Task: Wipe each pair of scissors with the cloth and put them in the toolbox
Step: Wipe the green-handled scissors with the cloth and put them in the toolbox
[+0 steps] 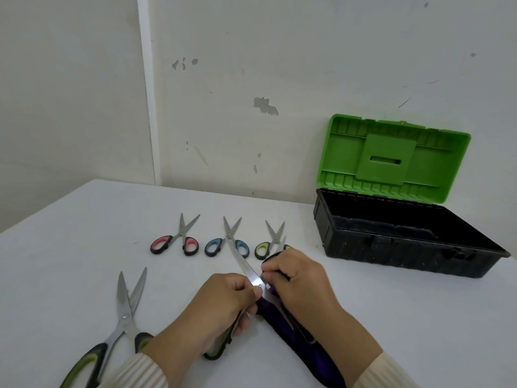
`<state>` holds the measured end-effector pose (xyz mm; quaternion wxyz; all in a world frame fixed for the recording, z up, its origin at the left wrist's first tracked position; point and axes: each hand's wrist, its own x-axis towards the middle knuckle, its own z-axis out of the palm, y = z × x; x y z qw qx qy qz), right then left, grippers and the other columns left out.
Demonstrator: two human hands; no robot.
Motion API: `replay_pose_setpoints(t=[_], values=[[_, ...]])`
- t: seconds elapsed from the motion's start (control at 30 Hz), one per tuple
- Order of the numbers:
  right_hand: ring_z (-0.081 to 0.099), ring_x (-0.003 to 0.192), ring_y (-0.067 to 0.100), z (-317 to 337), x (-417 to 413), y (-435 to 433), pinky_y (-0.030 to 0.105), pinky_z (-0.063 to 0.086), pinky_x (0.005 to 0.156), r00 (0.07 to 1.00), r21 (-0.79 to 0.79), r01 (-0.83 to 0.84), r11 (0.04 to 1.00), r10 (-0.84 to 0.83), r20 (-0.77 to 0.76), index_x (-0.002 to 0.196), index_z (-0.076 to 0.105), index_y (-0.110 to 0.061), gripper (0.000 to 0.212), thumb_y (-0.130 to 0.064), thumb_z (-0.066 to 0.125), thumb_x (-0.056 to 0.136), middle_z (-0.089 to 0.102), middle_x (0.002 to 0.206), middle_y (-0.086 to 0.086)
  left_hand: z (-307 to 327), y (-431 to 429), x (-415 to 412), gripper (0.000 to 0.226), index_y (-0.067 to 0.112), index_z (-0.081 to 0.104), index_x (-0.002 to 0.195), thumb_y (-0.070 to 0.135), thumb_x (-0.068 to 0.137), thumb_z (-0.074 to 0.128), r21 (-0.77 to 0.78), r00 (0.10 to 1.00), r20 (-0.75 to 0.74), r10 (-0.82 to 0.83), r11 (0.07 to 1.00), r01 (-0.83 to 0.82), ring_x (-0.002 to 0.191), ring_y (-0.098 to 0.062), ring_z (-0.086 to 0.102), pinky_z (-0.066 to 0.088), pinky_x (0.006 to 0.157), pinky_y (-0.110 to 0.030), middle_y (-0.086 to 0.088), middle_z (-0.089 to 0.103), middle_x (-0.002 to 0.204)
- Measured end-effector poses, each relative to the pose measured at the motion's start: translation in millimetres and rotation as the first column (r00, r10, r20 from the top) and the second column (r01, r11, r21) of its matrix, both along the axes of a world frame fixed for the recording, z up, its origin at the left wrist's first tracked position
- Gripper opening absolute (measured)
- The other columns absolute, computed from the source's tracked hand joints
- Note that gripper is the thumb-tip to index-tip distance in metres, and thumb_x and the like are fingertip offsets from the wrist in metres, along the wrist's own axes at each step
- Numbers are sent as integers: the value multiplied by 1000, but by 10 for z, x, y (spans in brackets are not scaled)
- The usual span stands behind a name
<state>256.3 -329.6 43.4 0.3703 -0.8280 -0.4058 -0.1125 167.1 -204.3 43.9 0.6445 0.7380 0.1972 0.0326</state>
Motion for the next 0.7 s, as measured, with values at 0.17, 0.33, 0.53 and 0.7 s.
replay_pose_setpoints(t=[0.17,0.33,0.53,0.7], values=[[55,81,2,46,-16,5,12,46,72,1000,16,-5,1000,5,-17,80,73,-9,10,-6,64,80,63,85,3,14,-14,-9,28,6,62,62,15,89,62,8,1000,9,14,1000,-14,37,-14,50,38,39,-21,-2,62,50],[53,80,11,85,-149,45,17,42,73,998,-81,-14,997,9,-62,91,71,-14,16,-15,56,86,61,91,3,36,-8,-31,31,5,60,60,13,90,61,39,1000,8,11,999,-11,30,-10,46,35,36,-18,0,56,40],[52,75,13,135,-138,35,25,46,72,988,-20,65,998,-67,-140,89,70,-7,16,-12,55,87,60,87,5,28,-6,-33,31,5,60,61,17,89,62,88,1000,0,1,996,-1,31,-11,45,35,36,-18,-3,57,42],[54,75,6,82,18,25,5,38,68,978,39,153,987,-146,-146,85,71,-16,13,-16,58,86,62,90,3,29,20,-41,30,6,60,61,18,89,62,109,999,-15,-32,994,34,34,-11,47,37,39,-19,1,57,43]])
